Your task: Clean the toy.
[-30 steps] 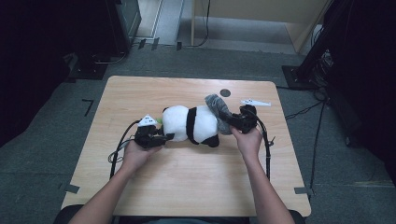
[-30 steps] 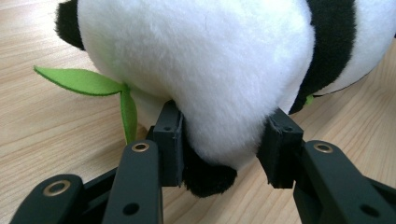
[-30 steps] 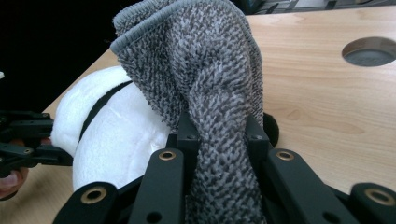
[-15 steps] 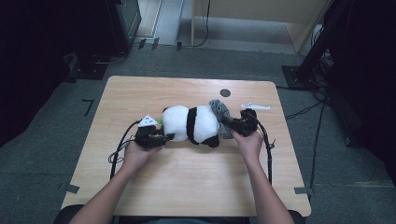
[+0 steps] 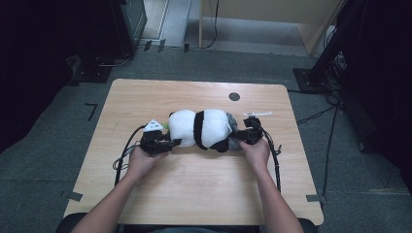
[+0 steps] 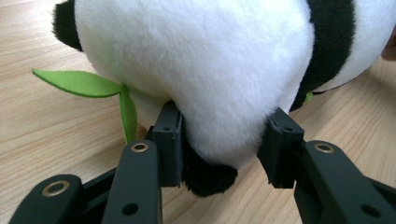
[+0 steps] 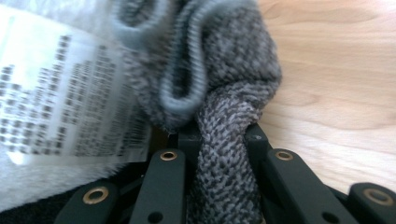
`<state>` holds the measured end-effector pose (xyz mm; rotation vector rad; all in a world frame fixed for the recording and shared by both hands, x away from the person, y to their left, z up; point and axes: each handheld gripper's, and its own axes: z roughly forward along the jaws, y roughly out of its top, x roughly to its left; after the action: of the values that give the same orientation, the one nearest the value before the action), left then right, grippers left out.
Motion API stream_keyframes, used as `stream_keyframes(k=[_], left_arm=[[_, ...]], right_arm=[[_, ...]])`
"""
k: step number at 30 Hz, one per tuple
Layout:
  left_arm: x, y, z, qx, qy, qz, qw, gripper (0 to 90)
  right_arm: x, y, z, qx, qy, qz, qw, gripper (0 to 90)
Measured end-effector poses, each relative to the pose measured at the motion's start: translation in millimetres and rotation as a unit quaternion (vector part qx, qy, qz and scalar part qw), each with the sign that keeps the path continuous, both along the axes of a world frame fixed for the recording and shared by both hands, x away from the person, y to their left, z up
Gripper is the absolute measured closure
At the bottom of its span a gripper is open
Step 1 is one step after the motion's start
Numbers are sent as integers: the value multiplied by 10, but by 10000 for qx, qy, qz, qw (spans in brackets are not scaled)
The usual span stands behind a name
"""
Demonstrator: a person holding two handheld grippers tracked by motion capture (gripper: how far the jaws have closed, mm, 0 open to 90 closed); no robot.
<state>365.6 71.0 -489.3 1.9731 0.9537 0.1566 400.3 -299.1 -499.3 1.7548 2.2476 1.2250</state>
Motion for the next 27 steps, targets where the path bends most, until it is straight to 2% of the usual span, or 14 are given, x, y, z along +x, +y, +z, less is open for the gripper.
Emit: stream_keyframes(k=[3,7,14,18,23,27], left_arm=[[1,-2,0,21,-4,-3,10000,567],[3,-4,-3,40,-12,-15,10000,567],[4,-17,-14,38,-23,-33,10000,562],[2,-25,-16,59,-20,-42,10000,562],[0,-38,-22,74,-22,-52,10000,563],[-2,-45,-27,70,-7,-52,10000,563]], right_arm=[[-1,-96,66,-6,-91,-125,9999,772],[-23,-243,187,127,-312,-334,9989,774],[-82,-399,459,504,-738,-524,9946,774],[-124,-368,618,532,-998,-462,9925,774],[-167,-223,784,460,-1255,-214,9908,774],[-184,-88,845,417,-1325,-1,9903,773]])
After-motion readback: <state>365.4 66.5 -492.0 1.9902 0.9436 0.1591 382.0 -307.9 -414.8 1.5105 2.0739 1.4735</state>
